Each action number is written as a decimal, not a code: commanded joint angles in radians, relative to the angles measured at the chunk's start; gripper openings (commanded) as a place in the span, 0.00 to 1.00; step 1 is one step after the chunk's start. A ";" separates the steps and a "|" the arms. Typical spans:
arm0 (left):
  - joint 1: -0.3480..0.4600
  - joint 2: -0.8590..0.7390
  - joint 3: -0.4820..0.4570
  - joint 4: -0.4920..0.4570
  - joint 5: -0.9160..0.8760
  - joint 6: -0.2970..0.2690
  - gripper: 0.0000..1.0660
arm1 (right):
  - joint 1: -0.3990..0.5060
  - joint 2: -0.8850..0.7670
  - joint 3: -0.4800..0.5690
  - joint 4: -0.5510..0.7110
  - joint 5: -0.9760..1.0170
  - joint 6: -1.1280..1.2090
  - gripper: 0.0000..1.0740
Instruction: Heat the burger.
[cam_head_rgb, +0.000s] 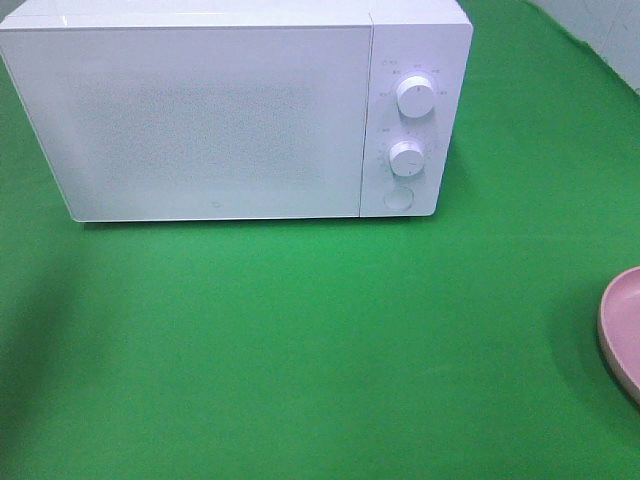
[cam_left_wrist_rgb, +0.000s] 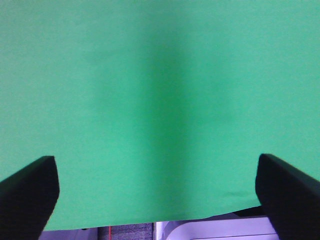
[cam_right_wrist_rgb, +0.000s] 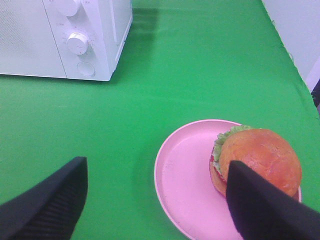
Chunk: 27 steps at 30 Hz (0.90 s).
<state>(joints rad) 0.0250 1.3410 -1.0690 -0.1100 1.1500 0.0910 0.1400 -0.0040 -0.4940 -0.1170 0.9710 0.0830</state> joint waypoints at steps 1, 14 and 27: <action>0.044 -0.039 0.034 -0.012 0.015 -0.008 0.94 | -0.003 -0.027 0.002 -0.004 -0.012 -0.008 0.69; 0.063 -0.389 0.308 0.010 0.037 -0.041 0.94 | -0.003 -0.027 0.002 -0.004 -0.012 -0.009 0.69; 0.061 -0.801 0.548 0.009 -0.082 -0.040 0.94 | -0.003 -0.027 0.002 -0.004 -0.012 -0.009 0.69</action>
<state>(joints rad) 0.0860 0.6070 -0.5640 -0.0940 1.1290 0.0590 0.1400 -0.0040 -0.4940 -0.1170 0.9710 0.0830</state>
